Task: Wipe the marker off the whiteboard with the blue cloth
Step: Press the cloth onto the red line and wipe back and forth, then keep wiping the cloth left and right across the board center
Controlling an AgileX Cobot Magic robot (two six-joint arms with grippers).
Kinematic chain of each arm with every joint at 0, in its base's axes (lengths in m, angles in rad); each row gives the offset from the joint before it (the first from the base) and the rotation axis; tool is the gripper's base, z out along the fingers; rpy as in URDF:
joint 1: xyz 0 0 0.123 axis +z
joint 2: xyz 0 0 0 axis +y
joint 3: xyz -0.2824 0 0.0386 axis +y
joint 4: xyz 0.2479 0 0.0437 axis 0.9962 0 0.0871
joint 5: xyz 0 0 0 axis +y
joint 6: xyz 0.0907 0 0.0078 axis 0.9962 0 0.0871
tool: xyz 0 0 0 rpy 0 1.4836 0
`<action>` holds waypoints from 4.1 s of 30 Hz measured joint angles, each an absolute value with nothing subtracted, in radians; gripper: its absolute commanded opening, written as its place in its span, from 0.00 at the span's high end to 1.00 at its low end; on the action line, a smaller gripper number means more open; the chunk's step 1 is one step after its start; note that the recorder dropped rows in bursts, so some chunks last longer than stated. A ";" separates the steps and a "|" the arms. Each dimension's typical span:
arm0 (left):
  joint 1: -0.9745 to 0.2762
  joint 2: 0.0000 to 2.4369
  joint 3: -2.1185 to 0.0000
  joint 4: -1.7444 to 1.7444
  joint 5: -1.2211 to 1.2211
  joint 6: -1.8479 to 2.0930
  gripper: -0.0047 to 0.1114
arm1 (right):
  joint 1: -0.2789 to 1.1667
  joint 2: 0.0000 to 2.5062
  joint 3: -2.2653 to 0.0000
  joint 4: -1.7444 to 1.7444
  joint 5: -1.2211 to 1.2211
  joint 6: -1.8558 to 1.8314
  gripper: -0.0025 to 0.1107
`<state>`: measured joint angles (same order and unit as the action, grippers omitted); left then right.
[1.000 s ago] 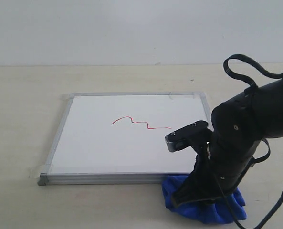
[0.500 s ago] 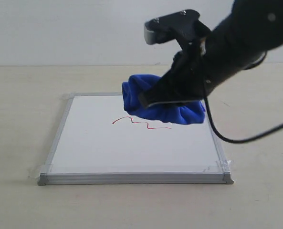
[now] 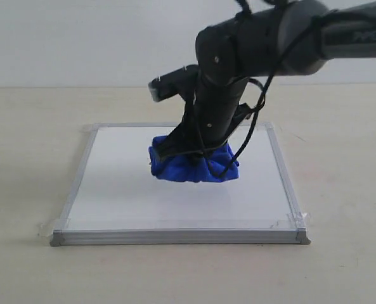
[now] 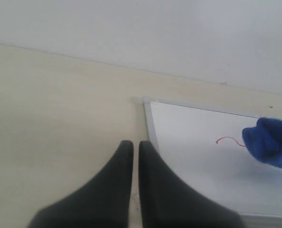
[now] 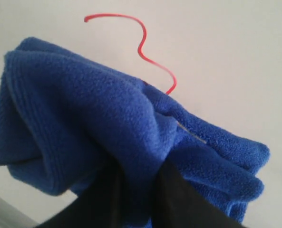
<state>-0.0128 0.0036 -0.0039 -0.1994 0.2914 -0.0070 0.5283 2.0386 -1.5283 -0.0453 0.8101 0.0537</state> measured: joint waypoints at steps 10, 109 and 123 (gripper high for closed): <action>-0.013 0.004 -0.004 -0.199 0.291 -0.007 0.92 | 0.461 2.247 -1.686 0.000 0.904 0.041 0.98; -0.013 0.004 -0.004 -0.199 0.291 -0.007 0.92 | 0.503 2.443 -2.052 0.098 0.864 -0.213 0.98; -0.013 0.004 -0.004 -0.199 0.291 -0.007 0.92 | 0.511 2.453 -2.052 0.146 0.756 -0.254 0.98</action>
